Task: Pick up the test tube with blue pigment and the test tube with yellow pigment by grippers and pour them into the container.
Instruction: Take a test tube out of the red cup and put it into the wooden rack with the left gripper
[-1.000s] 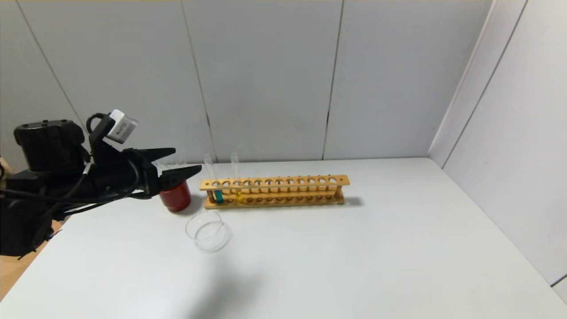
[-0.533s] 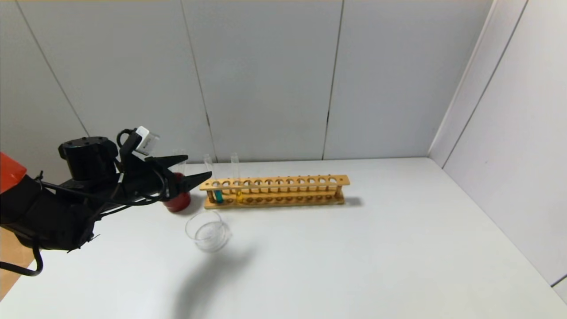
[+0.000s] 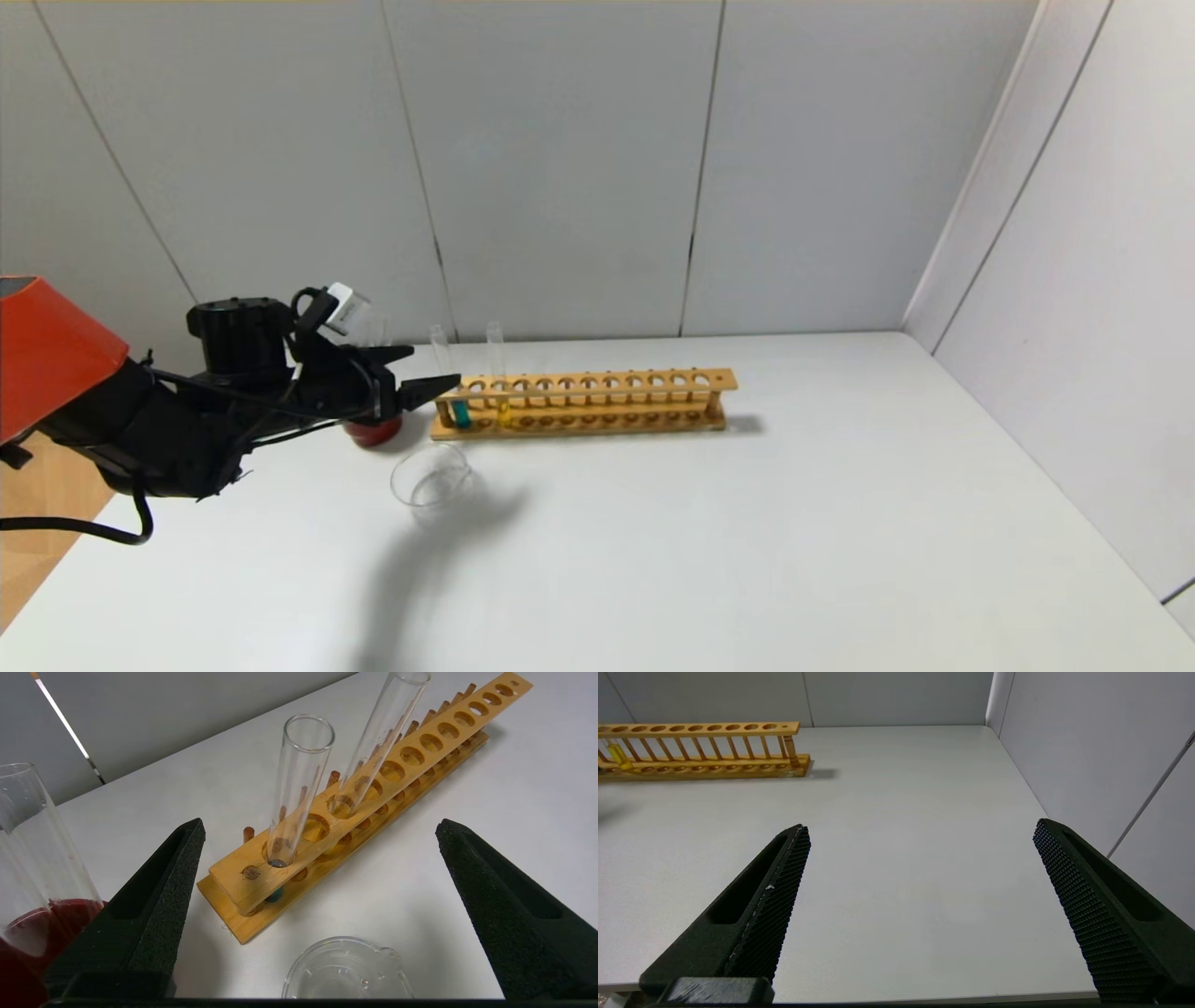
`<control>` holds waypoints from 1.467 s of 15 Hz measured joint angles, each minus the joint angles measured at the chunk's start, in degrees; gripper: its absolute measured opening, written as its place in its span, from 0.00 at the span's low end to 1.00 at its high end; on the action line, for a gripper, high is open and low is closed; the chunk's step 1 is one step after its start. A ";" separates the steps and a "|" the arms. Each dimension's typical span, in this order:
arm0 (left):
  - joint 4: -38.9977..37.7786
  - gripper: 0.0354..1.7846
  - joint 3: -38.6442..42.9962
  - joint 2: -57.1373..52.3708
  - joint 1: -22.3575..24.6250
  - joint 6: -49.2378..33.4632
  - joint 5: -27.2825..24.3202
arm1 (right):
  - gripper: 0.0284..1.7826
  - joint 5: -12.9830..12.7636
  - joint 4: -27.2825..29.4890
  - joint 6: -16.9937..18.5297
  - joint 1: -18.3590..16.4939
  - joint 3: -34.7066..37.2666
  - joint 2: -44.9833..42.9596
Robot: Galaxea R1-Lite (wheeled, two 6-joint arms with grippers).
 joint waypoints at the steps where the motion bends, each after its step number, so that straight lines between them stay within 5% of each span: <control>1: 0.02 0.97 -0.61 0.63 -0.07 0.00 0.04 | 0.98 0.00 -0.02 0.00 0.00 0.00 0.00; 14: 2.56 0.96 -9.26 6.77 -1.57 -0.09 0.24 | 0.98 0.00 -0.02 0.00 0.00 0.00 0.00; 18: 2.56 0.74 -10.09 7.95 -2.08 -0.11 0.30 | 0.98 0.02 0.02 0.00 0.00 0.00 0.00; 22: 2.54 0.33 -11.23 9.37 -3.35 -0.09 0.56 | 0.98 0.00 -0.02 0.00 0.00 0.00 0.00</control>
